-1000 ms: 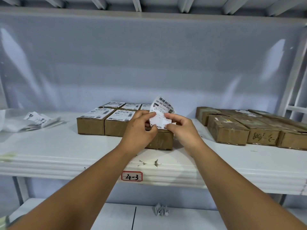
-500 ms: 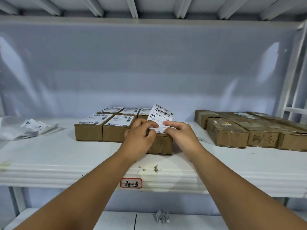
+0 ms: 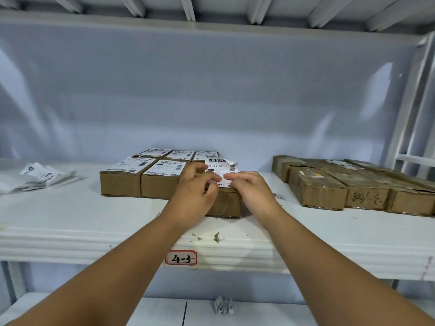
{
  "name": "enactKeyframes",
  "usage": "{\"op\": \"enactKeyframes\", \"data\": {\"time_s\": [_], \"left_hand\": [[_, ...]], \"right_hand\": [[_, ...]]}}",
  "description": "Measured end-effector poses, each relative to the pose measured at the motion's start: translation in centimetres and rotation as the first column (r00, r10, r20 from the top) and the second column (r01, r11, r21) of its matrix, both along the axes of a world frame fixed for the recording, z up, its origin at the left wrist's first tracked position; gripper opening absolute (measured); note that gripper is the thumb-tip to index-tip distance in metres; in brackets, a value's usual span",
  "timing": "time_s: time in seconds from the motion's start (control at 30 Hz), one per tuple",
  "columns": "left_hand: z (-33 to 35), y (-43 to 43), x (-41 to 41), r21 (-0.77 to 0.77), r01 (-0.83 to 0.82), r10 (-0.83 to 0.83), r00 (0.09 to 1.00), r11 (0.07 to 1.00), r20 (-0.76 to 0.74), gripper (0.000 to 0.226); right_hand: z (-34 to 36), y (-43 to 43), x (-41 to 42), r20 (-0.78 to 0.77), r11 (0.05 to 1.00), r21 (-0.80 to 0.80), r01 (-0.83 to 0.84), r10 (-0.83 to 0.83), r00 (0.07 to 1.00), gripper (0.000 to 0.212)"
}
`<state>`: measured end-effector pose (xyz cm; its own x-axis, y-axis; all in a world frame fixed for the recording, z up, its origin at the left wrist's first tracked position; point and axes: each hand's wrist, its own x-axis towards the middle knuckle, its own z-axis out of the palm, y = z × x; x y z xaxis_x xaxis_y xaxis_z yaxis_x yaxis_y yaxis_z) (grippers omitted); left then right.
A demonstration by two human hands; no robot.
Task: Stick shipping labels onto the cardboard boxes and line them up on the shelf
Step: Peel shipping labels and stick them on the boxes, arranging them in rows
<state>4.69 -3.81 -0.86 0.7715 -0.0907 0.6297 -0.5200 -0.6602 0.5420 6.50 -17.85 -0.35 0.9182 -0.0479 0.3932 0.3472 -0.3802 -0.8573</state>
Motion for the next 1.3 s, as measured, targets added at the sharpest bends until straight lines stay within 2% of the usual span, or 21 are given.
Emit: {"op": "enactKeyframes", "data": {"time_s": [0.13, 0.27, 0.43, 0.5, 0.6, 0.73, 0.83, 0.97, 1.03, 1.13, 1.17, 1.23, 1.3], "left_hand": [[0.0, 0.0, 0.0, 0.052, -0.014, 0.012, 0.999, 0.999, 0.043, 0.027], [-0.1, 0.0, 0.3, 0.050, -0.011, 0.011, 1.000, 0.999, 0.010, 0.042], [0.3, 0.0, 0.0, 0.025, -0.044, 0.045, 0.998, 0.999, -0.054, 0.032], [0.4, 0.0, -0.2, 0.003, -0.055, 0.055, 0.996, 0.998, -0.075, 0.034], [0.5, -0.1, -0.1, -0.029, -0.062, 0.058, 0.993, 0.998, -0.105, 0.036], [0.6, -0.1, 0.0, -0.017, -0.061, 0.060, 0.995, 0.998, -0.082, 0.036], [0.6, -0.1, -0.3, -0.011, -0.061, 0.061, 0.997, 0.998, -0.046, 0.033], [0.6, -0.2, -0.5, -0.017, -0.071, 0.071, 0.997, 0.997, -0.011, 0.020], [0.6, -0.2, -0.7, -0.036, -0.058, 0.058, 0.998, 0.998, -0.004, 0.017], [0.7, -0.2, -0.7, -0.057, -0.040, 0.042, 0.998, 0.998, 0.042, 0.027], [0.7, -0.2, -0.7, -0.061, -0.035, 0.038, 0.998, 0.998, 0.046, 0.025], [0.7, -0.2, -0.5, -0.074, -0.039, 0.042, 0.999, 0.996, 0.032, 0.016], [0.8, -0.2, -0.5, -0.085, -0.040, 0.041, 0.999, 0.996, 0.016, 0.012]], "right_hand": [[0.0, 0.1, 0.4, -0.003, 1.000, 0.006, 0.009, -0.009, 1.000, 0.028], [-0.4, -0.2, 0.7, -0.023, 1.000, 0.013, -0.009, 0.009, 1.000, 0.034], [-0.5, -0.4, 0.9, -0.096, 0.998, 0.051, -0.030, 0.035, 0.995, 0.044], [-0.4, -0.5, 0.8, -0.112, 0.997, 0.063, -0.050, 0.057, 0.992, 0.042], [0.0, -0.2, 0.6, -0.155, 0.995, 0.062, -0.082, 0.091, 0.984, 0.027], [0.1, -0.1, 0.8, -0.212, 0.995, 0.062, -0.077, 0.089, 0.973, 0.032], [0.2, 0.1, 1.0, -0.179, 0.996, 0.046, -0.077, 0.084, 0.980, 0.035], [0.3, 0.0, 1.0, -0.102, 0.996, 0.076, -0.041, 0.049, 0.994, 0.024], [0.2, -0.3, 0.9, -0.017, 0.998, 0.069, 0.004, -0.003, 1.000, 0.032], [0.6, -0.9, 0.6, 0.146, 0.990, 0.079, 0.113, -0.124, 0.982, 0.017], [0.8, -1.2, 0.4, 0.184, 0.989, 0.076, 0.125, -0.138, 0.973, 0.018], [0.8, -1.2, -0.2, 0.207, 0.993, 0.059, 0.105, -0.115, 0.972, 0.025], [0.7, -1.1, -0.4, 0.156, 0.997, 0.046, 0.056, -0.063, 0.986, 0.027]]}}
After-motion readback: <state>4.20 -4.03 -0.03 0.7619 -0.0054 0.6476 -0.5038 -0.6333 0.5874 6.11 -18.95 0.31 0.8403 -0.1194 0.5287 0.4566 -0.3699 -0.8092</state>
